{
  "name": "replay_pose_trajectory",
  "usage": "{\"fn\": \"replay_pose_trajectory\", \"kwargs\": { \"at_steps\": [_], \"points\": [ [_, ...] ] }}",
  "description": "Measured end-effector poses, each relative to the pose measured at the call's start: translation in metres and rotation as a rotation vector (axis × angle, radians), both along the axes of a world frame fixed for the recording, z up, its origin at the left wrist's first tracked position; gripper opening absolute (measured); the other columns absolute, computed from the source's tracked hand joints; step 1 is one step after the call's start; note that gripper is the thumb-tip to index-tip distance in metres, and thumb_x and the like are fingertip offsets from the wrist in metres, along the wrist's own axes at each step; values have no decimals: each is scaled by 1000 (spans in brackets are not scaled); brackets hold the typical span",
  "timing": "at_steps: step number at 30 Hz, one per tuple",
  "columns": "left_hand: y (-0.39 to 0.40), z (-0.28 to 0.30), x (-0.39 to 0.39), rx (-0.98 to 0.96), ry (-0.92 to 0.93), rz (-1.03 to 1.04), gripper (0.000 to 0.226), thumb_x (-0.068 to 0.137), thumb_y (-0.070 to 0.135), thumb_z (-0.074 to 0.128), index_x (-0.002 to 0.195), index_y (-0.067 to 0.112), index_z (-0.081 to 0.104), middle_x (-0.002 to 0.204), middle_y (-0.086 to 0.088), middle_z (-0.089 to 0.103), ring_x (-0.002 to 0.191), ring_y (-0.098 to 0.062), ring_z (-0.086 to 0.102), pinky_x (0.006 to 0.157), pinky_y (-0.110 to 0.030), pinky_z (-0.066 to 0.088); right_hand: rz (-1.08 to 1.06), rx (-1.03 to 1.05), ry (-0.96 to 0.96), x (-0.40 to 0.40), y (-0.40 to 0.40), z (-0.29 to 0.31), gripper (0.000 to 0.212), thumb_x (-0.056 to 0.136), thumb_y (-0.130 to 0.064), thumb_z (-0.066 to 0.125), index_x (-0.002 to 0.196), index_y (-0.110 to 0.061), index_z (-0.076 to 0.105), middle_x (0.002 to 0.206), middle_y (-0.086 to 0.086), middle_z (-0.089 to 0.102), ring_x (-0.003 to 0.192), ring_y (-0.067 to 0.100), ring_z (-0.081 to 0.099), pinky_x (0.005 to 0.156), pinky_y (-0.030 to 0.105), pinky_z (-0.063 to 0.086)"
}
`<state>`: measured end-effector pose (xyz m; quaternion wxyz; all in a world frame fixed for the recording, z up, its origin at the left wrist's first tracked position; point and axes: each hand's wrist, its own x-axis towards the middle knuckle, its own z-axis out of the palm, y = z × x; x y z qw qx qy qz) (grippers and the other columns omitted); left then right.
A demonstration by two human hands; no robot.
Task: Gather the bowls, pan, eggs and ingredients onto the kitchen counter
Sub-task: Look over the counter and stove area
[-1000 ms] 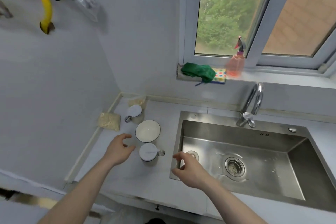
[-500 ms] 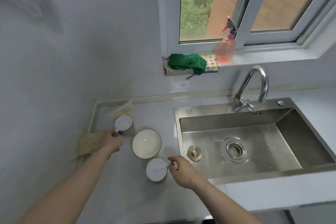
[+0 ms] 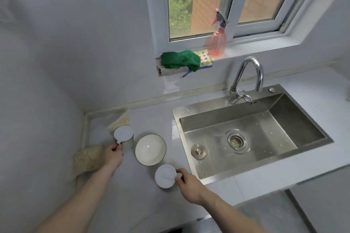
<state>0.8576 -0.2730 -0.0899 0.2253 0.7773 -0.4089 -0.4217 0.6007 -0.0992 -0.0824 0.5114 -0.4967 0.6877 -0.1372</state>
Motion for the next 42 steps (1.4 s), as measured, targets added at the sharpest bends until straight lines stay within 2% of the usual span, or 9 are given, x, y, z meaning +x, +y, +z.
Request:
{"fn": "replay_pose_trajectory", "kwargs": {
  "at_steps": [2, 6, 13, 18, 22, 27, 31, 34, 42],
  "points": [
    [16, 7, -1, -27, -15, 23, 25, 102, 16, 49, 81, 4, 59, 72, -14, 60, 63, -26, 53, 56, -29, 36, -83, -6, -42, -1, 7, 1, 36, 100, -44, 42, 132, -32, 53, 79, -17, 54, 81, 11, 55, 88, 37, 54],
    [46, 16, 2, -89, -35, 72, 29, 100, 23, 52, 85, 1, 63, 83, -22, 67, 84, -40, 65, 68, -37, 43, -243, -86, -140, -13, 26, 14, 30, 99, -42, 50, 127, -33, 58, 81, -15, 55, 78, 9, 60, 85, 38, 60],
    [99, 67, -31, -261, -55, 49, 34, 103, 21, 47, 89, -8, 60, 86, -24, 63, 79, -31, 53, 66, -38, 33, -527, -176, -333, -50, 77, 51, 29, 97, -30, 62, 125, -27, 59, 89, -2, 55, 86, 14, 60, 76, 36, 64],
    [160, 96, -75, -351, 12, -26, 37, 96, 35, 48, 81, 3, 56, 81, -23, 64, 83, -42, 61, 68, -40, 40, -605, -252, -378, -89, 151, 71, 24, 96, -30, 64, 120, -28, 63, 92, 8, 60, 86, 16, 63, 74, 36, 64],
    [215, 117, -127, -365, 57, -131, 38, 93, 42, 50, 79, 7, 58, 75, -13, 64, 75, -37, 60, 69, -41, 45, -692, -319, -413, -124, 212, 81, 16, 95, -28, 67, 110, -29, 66, 81, 7, 55, 78, 15, 61, 74, 36, 64],
    [294, 139, -222, -310, 231, -389, 28, 104, 23, 52, 81, 7, 59, 71, -4, 55, 66, -22, 50, 62, -30, 38, -861, -376, -431, -178, 303, 95, 24, 96, -26, 66, 119, -21, 66, 82, 10, 53, 78, 17, 59, 73, 30, 62],
    [347, 141, -300, -238, 306, -664, 27, 98, 27, 59, 72, 22, 64, 72, 3, 61, 67, -21, 51, 71, -34, 45, -1053, -445, -370, -220, 375, 106, 19, 95, -26, 67, 114, -24, 69, 81, 7, 60, 75, 14, 62, 74, 30, 62],
    [392, 149, -365, -205, 342, -873, 20, 99, 23, 57, 86, 15, 69, 88, -1, 69, 68, -19, 54, 73, -32, 47, -1217, -491, -333, -253, 432, 115, 18, 95, -24, 67, 113, -24, 69, 81, 12, 54, 75, 15, 59, 71, 27, 60],
    [510, 167, -531, -172, 424, -1312, 29, 87, 40, 56, 85, 13, 67, 75, -4, 62, 65, -18, 51, 71, -36, 44, -1682, -605, -245, -329, 581, 148, 17, 95, -23, 68, 112, -20, 68, 71, 2, 50, 68, 11, 60, 78, 35, 63]
  ]
}}
